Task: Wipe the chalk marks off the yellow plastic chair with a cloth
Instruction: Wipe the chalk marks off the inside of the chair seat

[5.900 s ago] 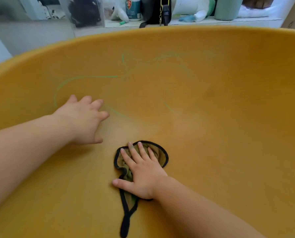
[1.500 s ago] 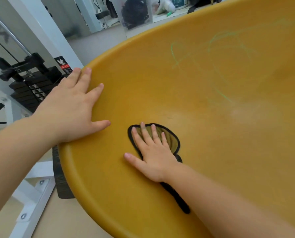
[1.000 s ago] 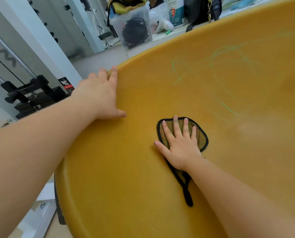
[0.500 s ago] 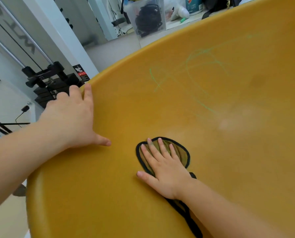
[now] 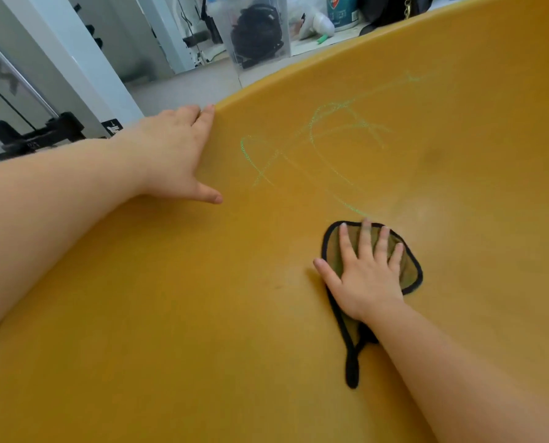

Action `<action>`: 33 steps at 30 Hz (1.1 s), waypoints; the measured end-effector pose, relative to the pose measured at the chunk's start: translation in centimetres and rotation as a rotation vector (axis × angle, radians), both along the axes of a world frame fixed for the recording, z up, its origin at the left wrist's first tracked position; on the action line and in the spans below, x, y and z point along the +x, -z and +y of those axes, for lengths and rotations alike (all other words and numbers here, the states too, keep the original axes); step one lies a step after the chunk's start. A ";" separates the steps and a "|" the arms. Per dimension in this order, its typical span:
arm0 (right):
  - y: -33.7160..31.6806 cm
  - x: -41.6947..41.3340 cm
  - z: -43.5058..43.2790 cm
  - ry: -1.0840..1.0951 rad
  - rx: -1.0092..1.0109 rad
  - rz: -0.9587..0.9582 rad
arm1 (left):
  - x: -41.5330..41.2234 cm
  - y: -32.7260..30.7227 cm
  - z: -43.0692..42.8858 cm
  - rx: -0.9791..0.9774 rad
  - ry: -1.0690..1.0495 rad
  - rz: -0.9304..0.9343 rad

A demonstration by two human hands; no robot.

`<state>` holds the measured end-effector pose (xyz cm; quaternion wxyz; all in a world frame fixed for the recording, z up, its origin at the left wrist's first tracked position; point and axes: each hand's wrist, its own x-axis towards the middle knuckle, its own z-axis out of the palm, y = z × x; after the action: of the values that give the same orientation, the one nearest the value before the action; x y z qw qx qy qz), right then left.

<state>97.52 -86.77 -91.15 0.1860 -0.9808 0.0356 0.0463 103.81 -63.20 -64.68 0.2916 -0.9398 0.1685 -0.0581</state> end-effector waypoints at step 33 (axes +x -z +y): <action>-2.3 8.3 -3.2 0.152 0.127 -0.125 | 0.2 3.6 -2.9 0.057 -0.176 -0.201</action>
<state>105.85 -90.01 -88.84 0.2527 -0.9625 0.0954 -0.0273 104.02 -66.11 -68.30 0.3375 -0.9318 0.0569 -0.1212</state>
